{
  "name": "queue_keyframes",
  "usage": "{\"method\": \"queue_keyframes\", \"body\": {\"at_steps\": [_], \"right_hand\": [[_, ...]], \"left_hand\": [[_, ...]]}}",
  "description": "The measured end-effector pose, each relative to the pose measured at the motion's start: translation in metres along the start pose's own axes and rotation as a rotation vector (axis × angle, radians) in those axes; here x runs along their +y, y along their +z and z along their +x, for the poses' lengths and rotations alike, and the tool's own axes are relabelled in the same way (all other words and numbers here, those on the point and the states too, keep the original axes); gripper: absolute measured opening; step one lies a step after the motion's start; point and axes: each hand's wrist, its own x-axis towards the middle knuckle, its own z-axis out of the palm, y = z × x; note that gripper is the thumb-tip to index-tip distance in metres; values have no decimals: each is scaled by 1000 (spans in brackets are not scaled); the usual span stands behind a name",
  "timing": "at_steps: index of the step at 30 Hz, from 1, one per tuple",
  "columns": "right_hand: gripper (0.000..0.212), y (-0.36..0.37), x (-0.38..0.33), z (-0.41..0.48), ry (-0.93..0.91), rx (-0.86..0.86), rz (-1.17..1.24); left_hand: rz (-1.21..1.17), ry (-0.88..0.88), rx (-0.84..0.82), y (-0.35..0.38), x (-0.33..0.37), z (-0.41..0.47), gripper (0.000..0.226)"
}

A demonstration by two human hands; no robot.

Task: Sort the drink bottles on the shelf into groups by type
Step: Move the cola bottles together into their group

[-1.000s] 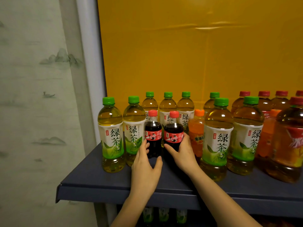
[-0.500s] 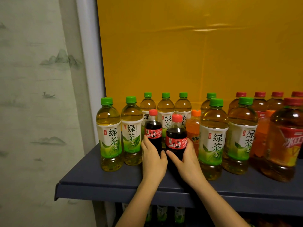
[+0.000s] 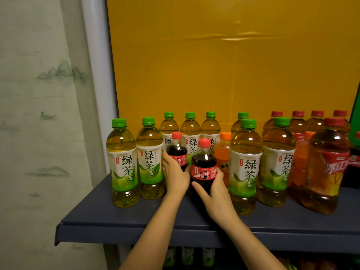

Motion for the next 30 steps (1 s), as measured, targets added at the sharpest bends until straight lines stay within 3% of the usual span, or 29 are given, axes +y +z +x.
{"method": "queue_keyframes", "body": {"at_steps": [7, 16, 30], "right_hand": [[74, -4, -9, -8, 37, -33, 8], [70, -13, -23, -37, 38, -7, -19], [68, -105, -31, -98, 67, -37, 129]], "left_hand": [[-35, -3, -63, -3, 0, -9, 76], [-214, 123, -218, -24, -5, -28, 71], [-474, 270, -119, -55, 33, -107, 56]]}}
